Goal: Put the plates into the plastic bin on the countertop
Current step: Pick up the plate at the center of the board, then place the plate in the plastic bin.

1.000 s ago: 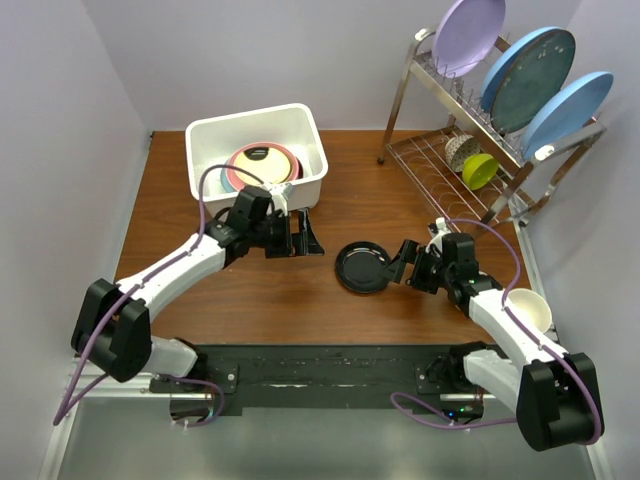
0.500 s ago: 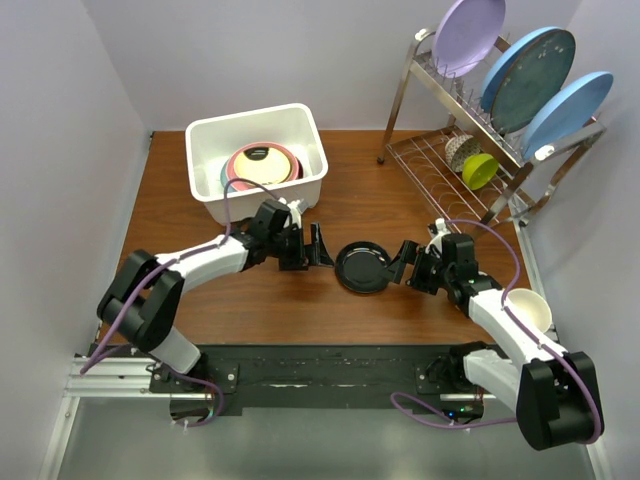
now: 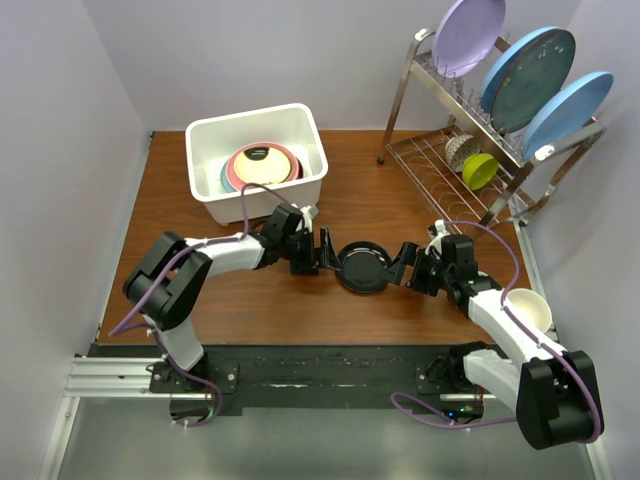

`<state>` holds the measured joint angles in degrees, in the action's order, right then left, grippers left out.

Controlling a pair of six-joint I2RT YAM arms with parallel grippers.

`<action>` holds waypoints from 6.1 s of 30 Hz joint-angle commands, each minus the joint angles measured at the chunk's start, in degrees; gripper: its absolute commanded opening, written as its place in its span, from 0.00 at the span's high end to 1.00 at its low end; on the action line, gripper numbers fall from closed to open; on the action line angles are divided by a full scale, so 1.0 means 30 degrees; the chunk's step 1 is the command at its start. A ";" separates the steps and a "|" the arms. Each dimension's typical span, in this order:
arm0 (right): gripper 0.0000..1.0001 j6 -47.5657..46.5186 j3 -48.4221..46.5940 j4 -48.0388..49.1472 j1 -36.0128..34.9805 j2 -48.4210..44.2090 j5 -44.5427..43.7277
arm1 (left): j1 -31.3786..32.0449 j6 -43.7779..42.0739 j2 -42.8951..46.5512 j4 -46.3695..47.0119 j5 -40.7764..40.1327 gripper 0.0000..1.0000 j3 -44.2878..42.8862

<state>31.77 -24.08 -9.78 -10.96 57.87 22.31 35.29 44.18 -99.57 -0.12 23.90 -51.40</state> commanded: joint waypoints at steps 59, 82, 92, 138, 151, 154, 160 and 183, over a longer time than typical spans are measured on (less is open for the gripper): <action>0.01 -0.0424 0.0114 0.0329 -0.0038 -0.0099 0.0650 | 0.0923 0.0771 -0.2466 0.1596 0.0237 1.00 -0.1470; 0.01 0.0748 0.0525 0.1942 -0.0009 -0.1300 0.2086 | -0.0072 -0.0518 0.1607 -0.2477 -0.0965 1.00 -0.2701; 0.01 0.0836 0.0818 0.2410 -0.0037 -0.1623 0.2554 | -0.2357 -0.2186 0.3305 -0.4470 -0.0555 1.00 -0.3316; 0.01 0.0602 0.1375 0.2587 -0.0038 -0.0890 0.2585 | -1.1029 -0.4679 0.1491 -0.8897 0.3400 1.00 -1.1930; 0.01 0.0514 0.1492 0.2674 -0.0037 -0.0890 0.2409 | -1.2669 -0.4006 -0.0060 -0.8749 0.3430 1.00 -1.3395; 0.01 0.0514 0.1521 0.2703 -0.0037 -0.0832 0.2409 | -1.2933 -0.3830 -0.0645 -0.8778 0.3371 1.00 -1.3804; 0.01 0.0514 0.1551 0.2821 -0.0009 -0.0656 0.2438 | -1.3198 -0.3390 -0.1904 -0.8339 0.3167 1.00 -1.4507; 0.01 0.0455 0.1551 0.2792 -0.0009 -0.0480 0.2379 | -1.3549 -0.3214 -0.4719 -0.7928 0.2668 0.97 -1.5387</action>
<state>33.78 -19.64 -3.27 -10.96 56.27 29.54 -4.73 33.50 -113.21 -26.22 31.07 -94.35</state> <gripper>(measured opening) 0.986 0.047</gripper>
